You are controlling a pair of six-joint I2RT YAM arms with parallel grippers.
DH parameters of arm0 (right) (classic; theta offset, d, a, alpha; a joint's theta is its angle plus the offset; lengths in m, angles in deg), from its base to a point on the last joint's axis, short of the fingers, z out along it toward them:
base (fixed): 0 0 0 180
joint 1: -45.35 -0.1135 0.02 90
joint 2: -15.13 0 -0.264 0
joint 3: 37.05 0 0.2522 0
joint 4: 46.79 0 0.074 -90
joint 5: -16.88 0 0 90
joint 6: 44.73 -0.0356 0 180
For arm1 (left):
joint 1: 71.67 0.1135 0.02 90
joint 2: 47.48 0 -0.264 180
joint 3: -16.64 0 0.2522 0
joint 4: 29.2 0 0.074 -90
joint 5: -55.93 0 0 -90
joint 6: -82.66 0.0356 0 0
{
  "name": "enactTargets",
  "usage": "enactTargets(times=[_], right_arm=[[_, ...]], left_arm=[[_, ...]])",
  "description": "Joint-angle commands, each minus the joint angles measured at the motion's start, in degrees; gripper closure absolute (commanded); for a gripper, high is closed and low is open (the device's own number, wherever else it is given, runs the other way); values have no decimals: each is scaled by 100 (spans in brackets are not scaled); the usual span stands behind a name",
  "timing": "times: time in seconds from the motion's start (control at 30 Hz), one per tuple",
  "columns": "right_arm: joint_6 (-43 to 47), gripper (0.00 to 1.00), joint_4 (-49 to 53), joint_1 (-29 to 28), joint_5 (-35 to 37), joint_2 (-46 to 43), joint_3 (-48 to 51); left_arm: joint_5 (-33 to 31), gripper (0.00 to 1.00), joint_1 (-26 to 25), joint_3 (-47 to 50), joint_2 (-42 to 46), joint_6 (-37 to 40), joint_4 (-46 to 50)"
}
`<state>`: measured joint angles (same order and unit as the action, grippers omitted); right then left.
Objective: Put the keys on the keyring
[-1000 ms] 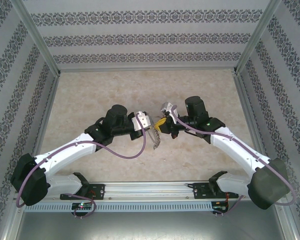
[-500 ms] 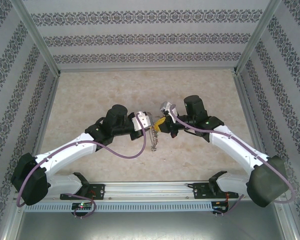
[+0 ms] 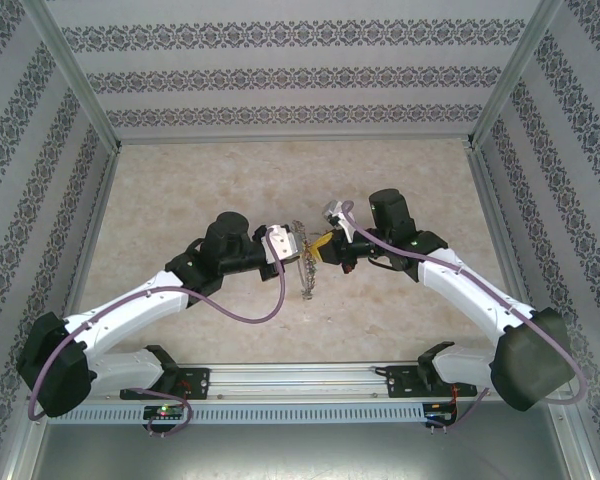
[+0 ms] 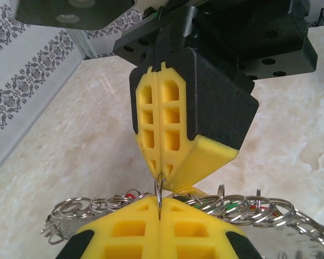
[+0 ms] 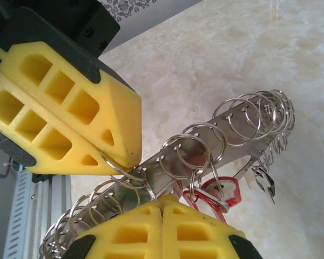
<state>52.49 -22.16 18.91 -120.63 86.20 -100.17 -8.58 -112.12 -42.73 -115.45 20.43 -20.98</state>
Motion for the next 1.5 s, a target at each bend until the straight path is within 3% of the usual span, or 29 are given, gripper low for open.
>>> enactTargets(times=[0.0, 0.1, 0.13, 0.17, 0.23, 0.33, 0.43, 0.57, 0.8, 1.0, 1.2, 1.47], right_arm=[[-148, 100, -82, 90, -92, 99, 32], [-115, 100, -64, 94, -374, 235, 6], [-71, 98, -105, 82, -493, 228, 25], [-29, 88, -145, 70, -521, 188, 48], [203, 85, -86, 66, -559, 55, 59], [875, 84, 187, 82, -334, -304, 75], [1407, 73, 249, 108, 16, -752, 191], [2081, 68, 340, 132, 464, -1291, 335], [3241, 71, 588, 131, 662, -1873, 371], [3403, 71, 624, 51, 611, -1753, 220], [3663, 67, 1126, -24, 89, -1510, 9], [3655, 67, 1238, -99, -69, -1272, -145]], left_arm=[[383, 100, -69, 47, 247, -55, -641], [408, 100, -71, 86, 275, -103, -770], [419, 100, -75, 89, 284, -110, -789], [428, 100, -69, 95, 295, -127, -823], [444, 100, -69, 119, 310, -156, -875], [477, 100, -69, 155, 329, -201, -963], [554, 100, -69, 171, 319, -269, -1056], [773, 100, -69, 175, 278, -429, -1263], [1278, 100, -70, 38, 130, -487, -1300], [1733, 100, -71, -136, -131, -546, -1334], [1843, 100, -69, -245, -260, -563, -1362], [2068, 100, -74, -291, -410, -584, -1323]])
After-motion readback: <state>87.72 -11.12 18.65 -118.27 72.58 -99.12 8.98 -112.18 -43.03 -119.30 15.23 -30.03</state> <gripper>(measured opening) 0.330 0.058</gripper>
